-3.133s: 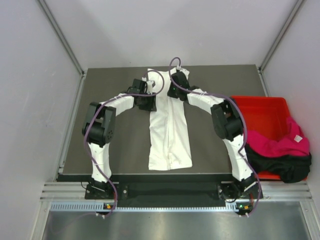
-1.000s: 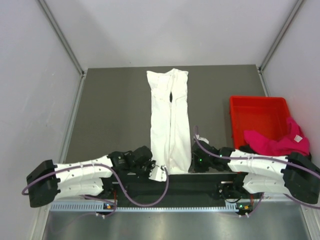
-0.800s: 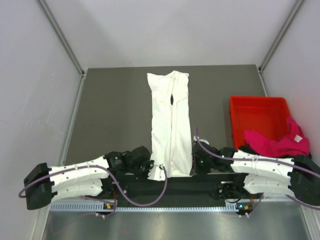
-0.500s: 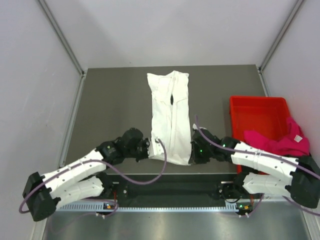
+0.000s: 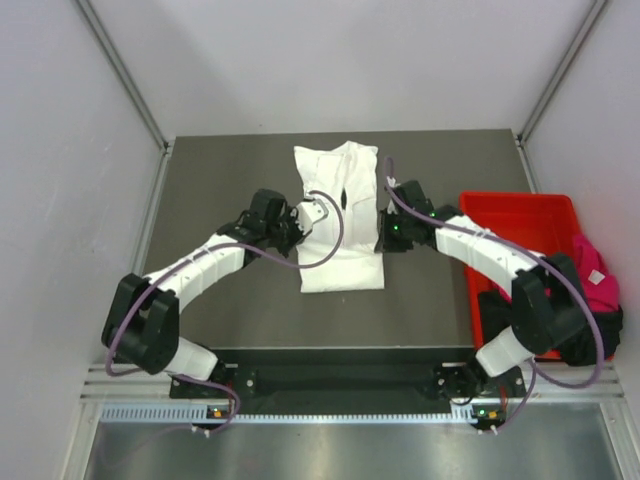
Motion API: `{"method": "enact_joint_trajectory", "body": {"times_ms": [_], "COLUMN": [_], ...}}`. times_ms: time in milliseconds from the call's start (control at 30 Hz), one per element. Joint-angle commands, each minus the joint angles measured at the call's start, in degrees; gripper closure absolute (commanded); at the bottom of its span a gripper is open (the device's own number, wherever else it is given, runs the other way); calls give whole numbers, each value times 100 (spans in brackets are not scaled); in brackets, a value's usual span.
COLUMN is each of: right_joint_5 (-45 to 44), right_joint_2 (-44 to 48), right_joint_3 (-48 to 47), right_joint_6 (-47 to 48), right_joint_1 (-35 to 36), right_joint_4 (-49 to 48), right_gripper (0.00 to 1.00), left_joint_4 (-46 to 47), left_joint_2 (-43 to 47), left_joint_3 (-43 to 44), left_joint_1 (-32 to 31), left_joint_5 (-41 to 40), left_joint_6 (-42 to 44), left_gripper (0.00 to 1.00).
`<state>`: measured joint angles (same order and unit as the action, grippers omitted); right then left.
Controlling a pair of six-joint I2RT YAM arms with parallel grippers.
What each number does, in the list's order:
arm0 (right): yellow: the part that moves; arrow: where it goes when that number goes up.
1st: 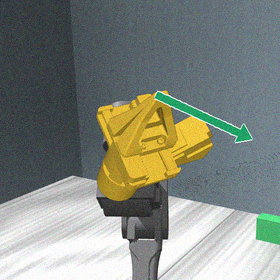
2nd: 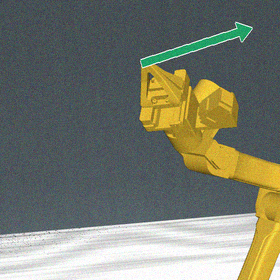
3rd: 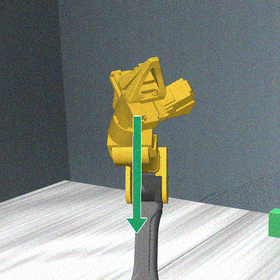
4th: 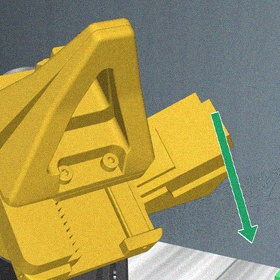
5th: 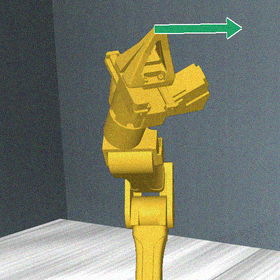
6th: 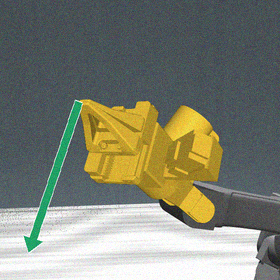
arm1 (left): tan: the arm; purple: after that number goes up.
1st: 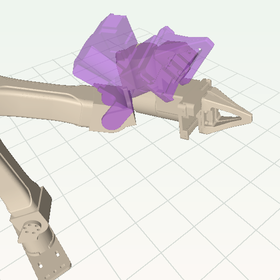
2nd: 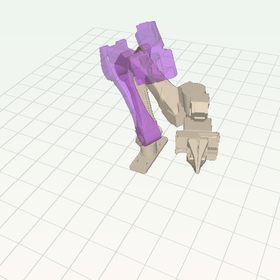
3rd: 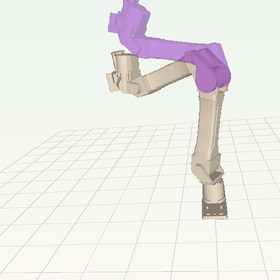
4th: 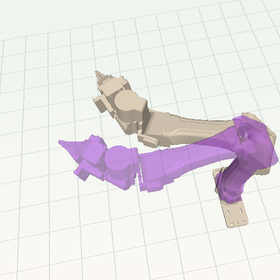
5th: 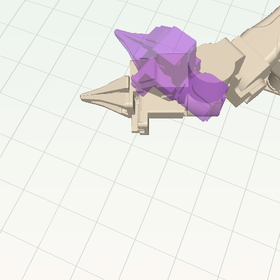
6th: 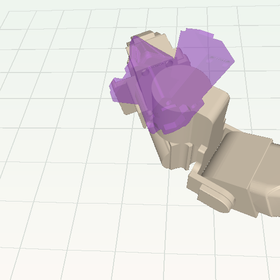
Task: Fold and stack the t-shirts
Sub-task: Fold the tshirt
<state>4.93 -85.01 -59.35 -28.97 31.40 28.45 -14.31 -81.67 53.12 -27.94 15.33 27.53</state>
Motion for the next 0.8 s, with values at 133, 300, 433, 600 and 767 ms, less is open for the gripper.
{"method": "enact_joint_trajectory", "body": {"times_ms": [133,300,433,600,767], "right_joint_5": [323,615,728,843,729], "right_joint_2": [-788,-1377,-1667,-1948,-2212], "right_joint_3": [-797,-1121,-1184,-1376,-1562], "right_joint_6": [568,568,533,436,384], "right_joint_1": [-608,-749,-881,-942,-995], "right_joint_4": [-357,-559,-682,-972,-1025], "right_gripper": [100,100,100,100,100], "left_joint_4": [1017,1061,1123,1246,1378], "left_joint_2": [-674,-1315,-1545,-1878,-2204], "left_joint_3": [672,1024,1095,1226,1464], "left_joint_1": [8,166,263,386,395], "left_joint_5": [145,49,-179,-347,-277], "left_joint_6": [244,183,244,271,262], "left_gripper": [100,100,100,100,100]}}
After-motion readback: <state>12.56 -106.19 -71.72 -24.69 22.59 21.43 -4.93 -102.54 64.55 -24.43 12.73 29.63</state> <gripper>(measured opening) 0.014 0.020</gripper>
